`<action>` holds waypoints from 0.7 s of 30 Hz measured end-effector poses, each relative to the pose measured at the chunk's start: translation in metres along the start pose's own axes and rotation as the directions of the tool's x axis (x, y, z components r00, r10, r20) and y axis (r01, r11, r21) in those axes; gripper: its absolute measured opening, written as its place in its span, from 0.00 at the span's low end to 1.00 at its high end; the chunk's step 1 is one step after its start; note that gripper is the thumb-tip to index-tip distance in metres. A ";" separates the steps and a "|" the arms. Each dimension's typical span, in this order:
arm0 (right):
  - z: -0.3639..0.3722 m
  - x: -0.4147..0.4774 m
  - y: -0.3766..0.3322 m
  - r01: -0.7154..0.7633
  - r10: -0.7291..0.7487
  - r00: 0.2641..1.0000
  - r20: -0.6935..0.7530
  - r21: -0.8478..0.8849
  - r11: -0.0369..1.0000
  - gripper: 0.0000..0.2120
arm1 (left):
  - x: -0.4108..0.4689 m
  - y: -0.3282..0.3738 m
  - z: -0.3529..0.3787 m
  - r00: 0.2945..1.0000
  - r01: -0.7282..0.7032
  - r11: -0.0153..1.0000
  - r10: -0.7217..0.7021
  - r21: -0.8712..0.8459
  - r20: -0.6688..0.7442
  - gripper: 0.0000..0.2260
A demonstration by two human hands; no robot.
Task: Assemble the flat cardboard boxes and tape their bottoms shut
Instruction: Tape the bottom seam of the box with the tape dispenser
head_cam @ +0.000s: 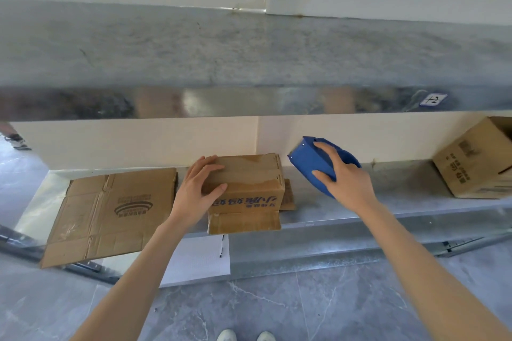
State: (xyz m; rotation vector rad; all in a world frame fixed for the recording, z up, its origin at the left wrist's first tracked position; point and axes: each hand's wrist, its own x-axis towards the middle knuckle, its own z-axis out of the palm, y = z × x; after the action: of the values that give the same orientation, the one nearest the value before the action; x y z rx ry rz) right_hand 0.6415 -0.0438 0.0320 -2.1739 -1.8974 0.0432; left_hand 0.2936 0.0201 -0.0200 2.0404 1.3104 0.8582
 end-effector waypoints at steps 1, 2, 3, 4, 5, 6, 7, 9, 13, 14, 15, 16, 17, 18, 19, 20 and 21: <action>-0.007 -0.001 -0.007 0.030 -0.029 0.999 -0.031 0.009 1.000 0.29 | 0.000 0.001 -0.001 1.000 0.002 1.000 -0.003 -0.015 -0.004 0.16; -0.013 -0.002 -0.016 0.058 -0.056 0.997 -0.058 0.021 0.998 0.29 | 0.001 0.003 -0.003 1.000 0.007 1.000 -0.007 -0.028 -0.007 0.16; -0.018 -0.003 -0.025 0.083 -0.079 0.993 -0.083 0.035 0.996 0.28 | 0.002 0.004 -0.004 1.000 0.011 0.999 -0.012 -0.043 -0.008 0.16; -0.023 -0.003 -0.035 0.106 -0.101 0.990 -0.102 0.047 0.993 0.28 | 0.002 0.005 -0.005 1.000 0.016 0.998 -0.017 -0.063 -0.009 0.16; -0.028 -0.003 -0.047 0.133 -0.126 0.986 -0.111 0.054 0.990 0.27 | 0.002 0.006 -0.007 1.000 0.023 0.996 -0.024 -0.088 -0.009 0.16; -0.032 -0.003 -0.056 0.160 -0.153 0.982 -0.111 0.059 0.985 0.27 | 0.003 0.008 -0.009 0.999 0.033 0.993 -0.034 -0.111 -0.005 0.17; -0.035 -0.003 -0.066 0.190 -0.182 0.977 -0.112 0.059 0.980 0.26 | 0.005 0.009 -0.009 0.999 0.043 0.991 -0.044 -0.130 -0.002 0.17; -0.039 -0.004 -0.083 0.243 -0.235 0.964 -0.123 0.051 0.969 0.26 | 0.005 0.010 -0.013 0.998 0.056 0.986 -0.057 -0.158 -0.003 0.17; -0.041 -0.003 -0.103 0.305 -0.298 0.947 -0.120 0.044 0.951 0.26 | 0.003 0.006 -0.016 0.998 0.056 0.980 -0.058 -0.190 -0.005 0.16; -0.041 -0.003 -0.107 0.324 -0.318 0.942 -0.109 0.040 0.945 0.26 | 0.003 0.005 -0.016 0.998 0.058 0.979 -0.060 -0.196 -0.007 0.16; -0.040 -0.002 -0.112 0.344 -0.340 0.936 -0.094 0.028 0.938 0.26 | 0.003 0.004 -0.016 0.998 0.058 0.978 -0.061 -0.199 -0.010 0.16; -0.038 -0.001 -0.116 0.364 -0.362 0.929 -0.079 0.009 0.931 0.26 | 0.003 0.003 -0.015 0.998 0.058 0.979 -0.062 -0.197 -0.012 0.15; -0.037 0.000 -0.121 0.382 -0.382 0.922 -0.066 -0.010 0.924 0.27 | 0.003 0.002 -0.014 0.998 0.058 0.980 -0.061 -0.192 -0.014 0.15; -0.034 0.000 -0.125 0.398 -0.399 0.915 -0.058 -0.027 0.917 0.27 | 0.003 0.001 -0.013 0.998 0.057 0.980 -0.061 -0.189 -0.015 0.14; -0.031 0.002 -0.129 0.410 -0.412 0.910 -0.054 -0.039 0.911 0.27 | 0.003 0.000 -0.012 0.998 0.059 0.980 -0.063 -0.188 -0.016 0.13; -0.028 0.003 -0.133 0.418 -0.420 0.906 -0.051 -0.046 0.907 0.27 | 0.003 -0.001 -0.011 0.997 0.066 0.980 -0.070 -0.188 -0.015 0.12; -0.024 0.005 -0.137 0.425 -0.427 0.903 -0.046 -0.049 0.904 0.28 | 0.003 -0.001 -0.011 0.997 0.077 0.980 -0.081 -0.186 -0.012 0.12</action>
State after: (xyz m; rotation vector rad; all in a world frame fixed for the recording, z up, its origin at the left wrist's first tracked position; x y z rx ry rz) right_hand 0.5143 -0.0269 0.0848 -1.7098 -2.3111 -0.1352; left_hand 0.2858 0.0240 -0.0133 1.8287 1.2629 0.9299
